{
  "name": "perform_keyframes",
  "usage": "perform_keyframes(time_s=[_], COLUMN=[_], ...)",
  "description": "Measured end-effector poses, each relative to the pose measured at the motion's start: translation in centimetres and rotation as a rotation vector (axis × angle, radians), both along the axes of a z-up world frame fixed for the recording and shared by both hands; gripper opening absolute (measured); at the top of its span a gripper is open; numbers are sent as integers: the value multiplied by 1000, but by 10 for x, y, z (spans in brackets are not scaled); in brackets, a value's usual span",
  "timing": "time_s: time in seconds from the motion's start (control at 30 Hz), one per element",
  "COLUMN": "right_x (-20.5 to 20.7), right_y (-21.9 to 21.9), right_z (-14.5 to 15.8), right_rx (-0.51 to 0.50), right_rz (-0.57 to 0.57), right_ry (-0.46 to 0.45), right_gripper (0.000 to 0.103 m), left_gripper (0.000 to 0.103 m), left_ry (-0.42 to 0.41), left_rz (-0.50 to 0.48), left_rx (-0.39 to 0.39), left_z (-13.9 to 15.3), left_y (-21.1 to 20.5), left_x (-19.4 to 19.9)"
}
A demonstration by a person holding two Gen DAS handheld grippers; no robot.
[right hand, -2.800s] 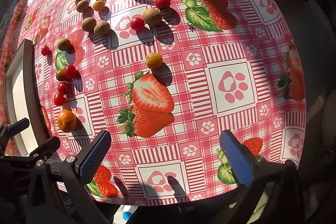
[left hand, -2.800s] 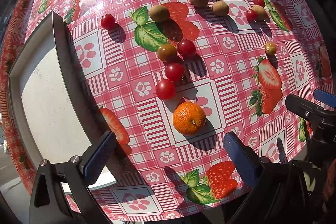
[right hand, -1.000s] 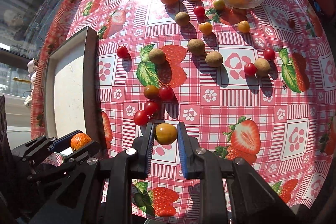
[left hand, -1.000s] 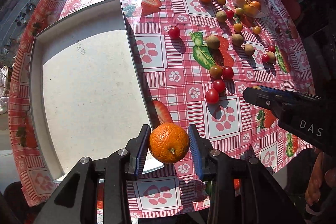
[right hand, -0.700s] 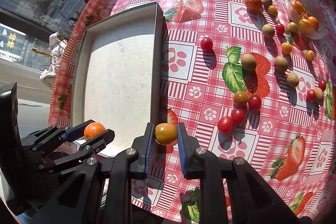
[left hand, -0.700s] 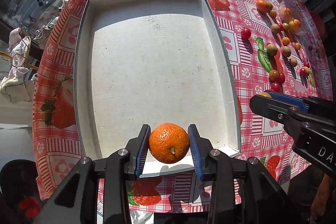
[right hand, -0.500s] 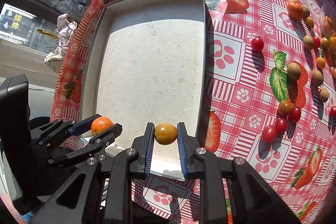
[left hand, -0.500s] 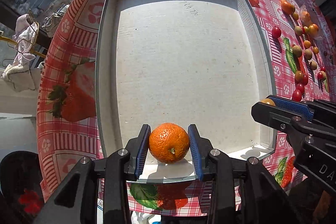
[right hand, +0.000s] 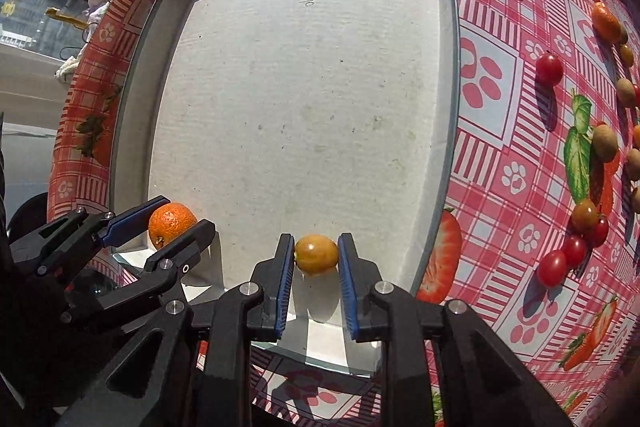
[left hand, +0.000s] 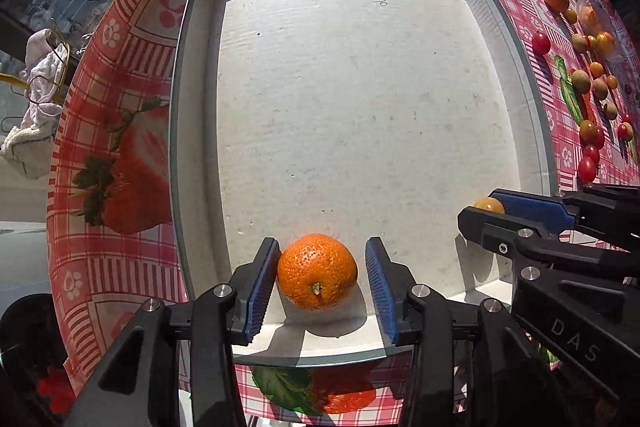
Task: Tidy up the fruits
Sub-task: 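Carry the mandarin and yellow tomato with both grippers over the white tray, then open both grippers to drop the fruits into the tray, then grasp a brown kiwi with the right gripper while the left gripper reaches a red cherry tomato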
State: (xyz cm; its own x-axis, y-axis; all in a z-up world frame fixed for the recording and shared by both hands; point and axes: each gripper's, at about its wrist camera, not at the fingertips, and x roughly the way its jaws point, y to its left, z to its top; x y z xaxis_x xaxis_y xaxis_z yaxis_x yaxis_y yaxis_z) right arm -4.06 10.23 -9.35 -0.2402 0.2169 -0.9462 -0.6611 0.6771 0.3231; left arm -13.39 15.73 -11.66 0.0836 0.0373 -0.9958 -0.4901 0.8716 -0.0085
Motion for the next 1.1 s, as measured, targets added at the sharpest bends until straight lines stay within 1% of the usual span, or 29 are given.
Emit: perform_keyframes(time_s=[0.1,0.13,0.17,0.2,0.23,0.27,0.3,0.4,0.47,0.57,0.7,0.83,0.93,1.1], right_x=[-2,-3,-4,-5,-2,2,5,9,13,17,24,39,53,75], right_y=[3,4,5,6,4,-1,-2,-1,0,-4,-24,-69,-113,-185], right_z=[-4,-5,-7,-7,-6,-5,-3,8,17,31,46,44,34,17], right_rx=[-7,-9,-8,-5,9,25,25,69,97,121,127,81,32,-49], right_rz=[2,3,4,1,-6,-12,-14,-21,-32,-43,-84,-194,-303,-487], right_ry=[-4,-3,0,7,29,50,50,43,49,34,-4,-14,-7,22], right_gripper=[25,25,26,28,41,67,73,75,79,80,81,81,81,81], left_gripper=[47,50,72,90,91,91,91,91,91,91,91,91,91,91], left_ry=[-4,-5,-2,0,-12,-16,-13,-11,-9,-15,-32,-54,-81,-133], left_rz=[-8,-16,-21,-17,-12,-13,-13,-13,-27,-54,-109,-172,-224,-326], left_rx=[-1,-7,-10,11,38,42,33,36,44,64,82,83,70,44], left_z=[-3,-3,-5,-5,-4,-2,-2,2,6,16,27,40,52,66], left_y=[-1,-2,-3,-4,-3,-3,-3,-2,-4,-9,-23,-44,-64,-108], left_x=[-4,-4,-1,-2,-2,-2,-1,-1,1,5,16,32,49,82])
